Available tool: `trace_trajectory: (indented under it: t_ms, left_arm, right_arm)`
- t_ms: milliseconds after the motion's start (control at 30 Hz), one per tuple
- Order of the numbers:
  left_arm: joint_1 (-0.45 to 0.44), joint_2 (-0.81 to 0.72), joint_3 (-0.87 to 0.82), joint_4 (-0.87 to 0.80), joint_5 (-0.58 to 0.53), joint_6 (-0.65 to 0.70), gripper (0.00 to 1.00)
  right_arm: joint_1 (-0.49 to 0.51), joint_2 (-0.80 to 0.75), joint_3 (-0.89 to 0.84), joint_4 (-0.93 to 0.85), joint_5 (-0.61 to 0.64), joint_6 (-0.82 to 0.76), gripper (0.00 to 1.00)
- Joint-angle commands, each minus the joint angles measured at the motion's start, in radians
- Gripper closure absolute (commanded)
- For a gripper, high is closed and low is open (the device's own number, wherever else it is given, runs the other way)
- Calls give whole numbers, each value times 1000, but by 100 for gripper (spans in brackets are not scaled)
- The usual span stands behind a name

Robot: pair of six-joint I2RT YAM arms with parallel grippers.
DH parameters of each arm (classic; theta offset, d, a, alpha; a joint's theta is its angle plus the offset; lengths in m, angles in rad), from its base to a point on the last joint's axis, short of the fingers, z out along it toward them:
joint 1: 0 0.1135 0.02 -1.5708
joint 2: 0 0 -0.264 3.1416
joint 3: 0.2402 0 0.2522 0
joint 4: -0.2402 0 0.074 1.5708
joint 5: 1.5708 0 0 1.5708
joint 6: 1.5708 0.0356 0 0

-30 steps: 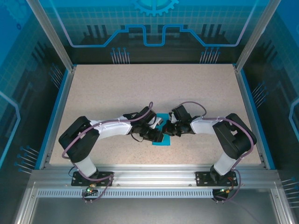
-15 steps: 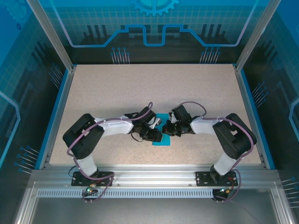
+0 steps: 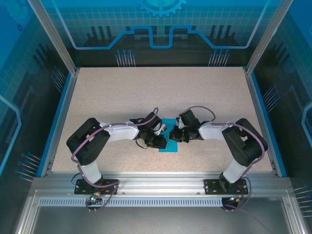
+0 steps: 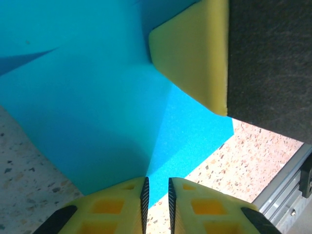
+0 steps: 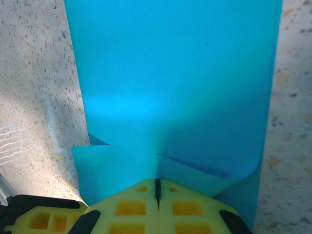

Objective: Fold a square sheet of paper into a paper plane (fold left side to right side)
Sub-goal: Fold the triangle a second time at the center of the table.

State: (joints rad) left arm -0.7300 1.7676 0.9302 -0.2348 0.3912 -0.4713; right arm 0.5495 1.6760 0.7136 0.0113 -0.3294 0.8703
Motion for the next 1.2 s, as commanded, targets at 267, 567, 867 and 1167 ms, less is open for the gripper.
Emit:
trace_trajectory:
  t_ms: [267,567,867,1167]
  left_arm:
    - [7,16,-21,-64,-48,12,80]
    - [7,41,-24,-81,-33,28,85]
    - [6,55,-26,-87,-32,38,93]
    - [7,54,-30,-90,-38,40,100]
  right_arm:
    - [-1,28,0,-112,45,-30,100]
    - [-11,3,18,-114,26,-55,100]
    - [-7,-155,8,-115,-23,-127,100]
    - [69,-104,3,-88,-54,-127,100]
